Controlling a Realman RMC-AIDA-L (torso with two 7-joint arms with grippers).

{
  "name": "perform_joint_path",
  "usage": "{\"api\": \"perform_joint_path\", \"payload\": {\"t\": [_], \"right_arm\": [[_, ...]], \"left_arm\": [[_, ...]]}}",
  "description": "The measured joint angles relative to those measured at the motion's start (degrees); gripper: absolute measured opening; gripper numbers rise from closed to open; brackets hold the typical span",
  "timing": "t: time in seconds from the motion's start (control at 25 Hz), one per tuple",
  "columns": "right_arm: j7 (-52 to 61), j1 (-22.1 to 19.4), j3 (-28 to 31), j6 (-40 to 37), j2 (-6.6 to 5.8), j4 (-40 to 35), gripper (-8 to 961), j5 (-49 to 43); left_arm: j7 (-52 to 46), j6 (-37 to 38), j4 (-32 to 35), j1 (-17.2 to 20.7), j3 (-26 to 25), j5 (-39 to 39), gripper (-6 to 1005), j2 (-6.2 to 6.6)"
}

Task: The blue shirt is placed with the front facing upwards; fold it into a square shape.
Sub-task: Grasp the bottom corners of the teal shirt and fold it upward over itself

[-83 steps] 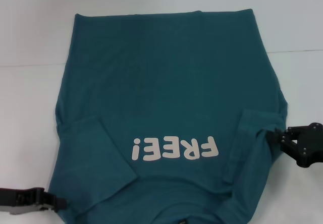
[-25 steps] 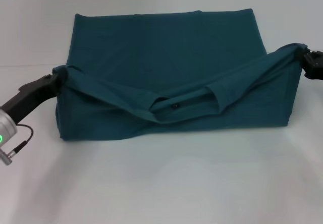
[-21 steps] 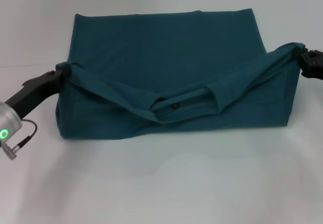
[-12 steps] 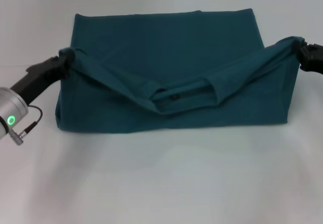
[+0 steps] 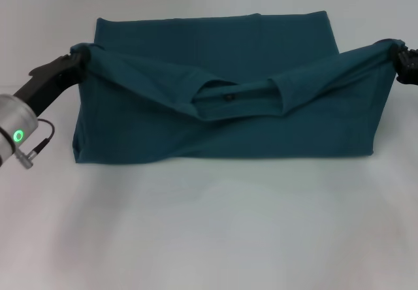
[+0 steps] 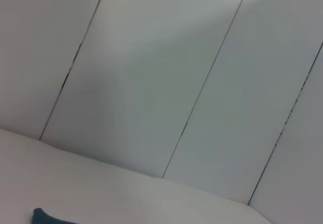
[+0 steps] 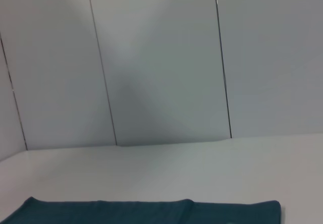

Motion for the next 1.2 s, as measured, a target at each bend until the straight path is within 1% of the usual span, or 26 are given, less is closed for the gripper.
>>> {"api": "perform_joint_path", "payload": {"t": [0.28,0.64,0.84,1.04,1.2], "right_arm": [[0.0,1.2,-2.1,3.4,-0.32,1.5,30,0.0],[-0.2,2.0,-3.1,7.6,-0.31,3.5,30,0.1],[-1.1,2.4,-2.8,9.9,0.25,3.5,30,0.2],[-4.4,1.9,-3.0,8.2,0.78,3.3,30,2.8],[-8.1,0.4,-3.1,3.8,0.86,3.7,31,6.4]], "left_arm": [[1.7,-3.4,1.0,-3.0,0.0,-0.2,36,-0.03],[2.7,-7.0,2.0,-4.6,-0.3,-0.2,36,-0.04],[4.9,-8.8,3.2,-5.5,-0.3,-1.4,36,-0.04],[7.5,-8.8,4.2,-5.8,-0.2,-3.2,37,-0.03],[7.5,-8.6,4.5,-5.5,-0.3,-3.3,37,0.05]]}}
